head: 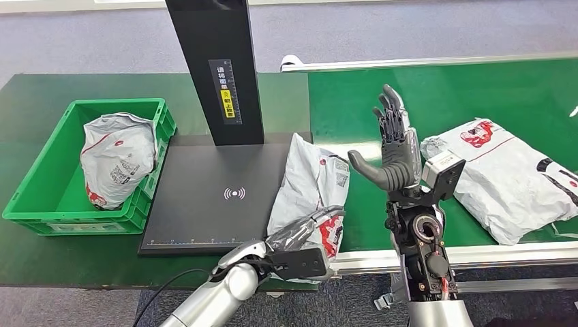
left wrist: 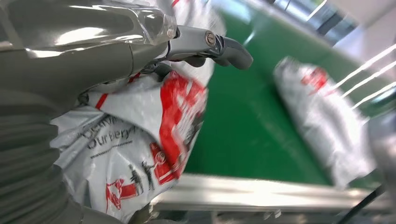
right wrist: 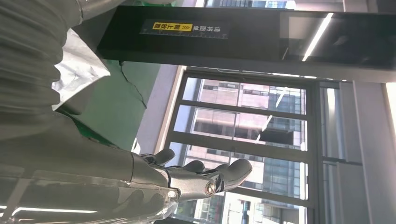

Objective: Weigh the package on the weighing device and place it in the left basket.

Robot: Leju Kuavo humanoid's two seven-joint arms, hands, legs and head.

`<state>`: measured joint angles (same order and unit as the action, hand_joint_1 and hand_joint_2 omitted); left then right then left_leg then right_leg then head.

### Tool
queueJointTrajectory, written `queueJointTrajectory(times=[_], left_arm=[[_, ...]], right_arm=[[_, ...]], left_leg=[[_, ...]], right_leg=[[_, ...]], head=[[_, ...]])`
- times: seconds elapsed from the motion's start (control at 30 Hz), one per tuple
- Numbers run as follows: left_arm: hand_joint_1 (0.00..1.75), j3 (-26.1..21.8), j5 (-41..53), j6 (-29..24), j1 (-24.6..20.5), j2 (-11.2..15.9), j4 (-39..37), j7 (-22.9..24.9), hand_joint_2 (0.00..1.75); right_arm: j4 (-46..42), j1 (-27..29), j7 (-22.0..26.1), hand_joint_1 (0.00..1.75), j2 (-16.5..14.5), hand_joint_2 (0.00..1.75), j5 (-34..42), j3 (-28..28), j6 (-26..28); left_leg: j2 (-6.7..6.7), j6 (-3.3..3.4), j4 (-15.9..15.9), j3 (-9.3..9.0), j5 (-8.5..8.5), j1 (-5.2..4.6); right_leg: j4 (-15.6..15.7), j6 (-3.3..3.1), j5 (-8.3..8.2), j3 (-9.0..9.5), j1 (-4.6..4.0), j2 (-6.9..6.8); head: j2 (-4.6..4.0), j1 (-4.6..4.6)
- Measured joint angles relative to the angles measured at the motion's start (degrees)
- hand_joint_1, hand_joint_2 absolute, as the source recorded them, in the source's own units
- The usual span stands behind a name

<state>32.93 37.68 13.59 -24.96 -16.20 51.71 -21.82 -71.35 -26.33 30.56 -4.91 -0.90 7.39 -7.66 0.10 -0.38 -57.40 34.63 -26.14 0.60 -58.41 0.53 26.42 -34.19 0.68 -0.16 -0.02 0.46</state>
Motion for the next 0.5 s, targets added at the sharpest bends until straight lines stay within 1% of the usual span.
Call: queueJointTrajectory(times=[0.1, 0.23, 0.27, 0.37, 0.4, 0.5], left_arm=[[0.0, 0.98, 1.61, -0.7, -1.05, -0.49, -3.27, 0.74, 1.75], [0.0, 1.3, 3.41, -2.7, -1.8, -0.93, -5.39, 1.15, 1.75], [0.25, 1.3, 3.82, -2.88, -1.98, -0.97, -5.74, 1.41, 1.75], [1.56, 1.3, 4.3, -2.96, -2.51, -1.05, -6.69, 1.91, 1.75], [1.75, 1.3, 4.31, -3.01, -2.67, -1.1, -6.99, 1.97, 1.75], [1.75, 1.28, 4.32, -3.63, -3.21, -1.29, -8.0, 2.21, 1.75]], right_arm=[[0.05, 0.05, -0.62, 0.0, -0.36, 1.75, -0.17, -0.04, 0.67], [0.05, 0.31, -1.27, 0.0, -0.53, 1.75, -0.39, -0.32, 1.15], [0.05, 0.37, -1.37, 0.0, -0.55, 1.75, -0.44, -0.41, 1.21], [0.05, 0.42, -1.43, 0.0, -0.64, 1.75, -0.5, -0.56, 1.27], [0.05, 0.43, -1.43, 0.0, -0.69, 1.75, -0.51, -0.6, 1.29], [0.05, 0.46, -1.57, 0.0, -0.8, 1.75, -0.61, -0.78, 1.37]], left_leg=[[0.0, 0.0, 0.0, 0.0, 0.0, 0.0], [-0.01, 0.0, 0.0, 0.01, 0.0, -0.01], [-0.01, 0.0, 0.0, 0.01, 0.0, -0.01], [-0.01, 0.0, 0.0, -0.01, 0.0, -0.01], [-0.01, 0.0, 0.0, -0.02, 0.0, -0.01], [-0.01, 0.0, 0.0, -0.05, 0.0, 0.0]], right_leg=[[0.0, 0.0, 0.0, 0.0, 0.0, 0.0], [0.0, 0.0, 0.01, 0.01, 0.0, 0.0], [0.01, 0.01, 0.01, 0.02, 0.01, 0.0], [0.01, 0.01, 0.0, 0.04, 0.01, 0.0], [0.01, 0.0, 0.0, 0.05, 0.01, 0.0], [0.0, 0.0, 0.0, 0.07, 0.0, 0.0]], head=[[0.01, 0.01], [0.0, 0.02], [0.0, 0.02], [0.0, 0.01], [0.01, 0.01], [0.01, 0.0]])
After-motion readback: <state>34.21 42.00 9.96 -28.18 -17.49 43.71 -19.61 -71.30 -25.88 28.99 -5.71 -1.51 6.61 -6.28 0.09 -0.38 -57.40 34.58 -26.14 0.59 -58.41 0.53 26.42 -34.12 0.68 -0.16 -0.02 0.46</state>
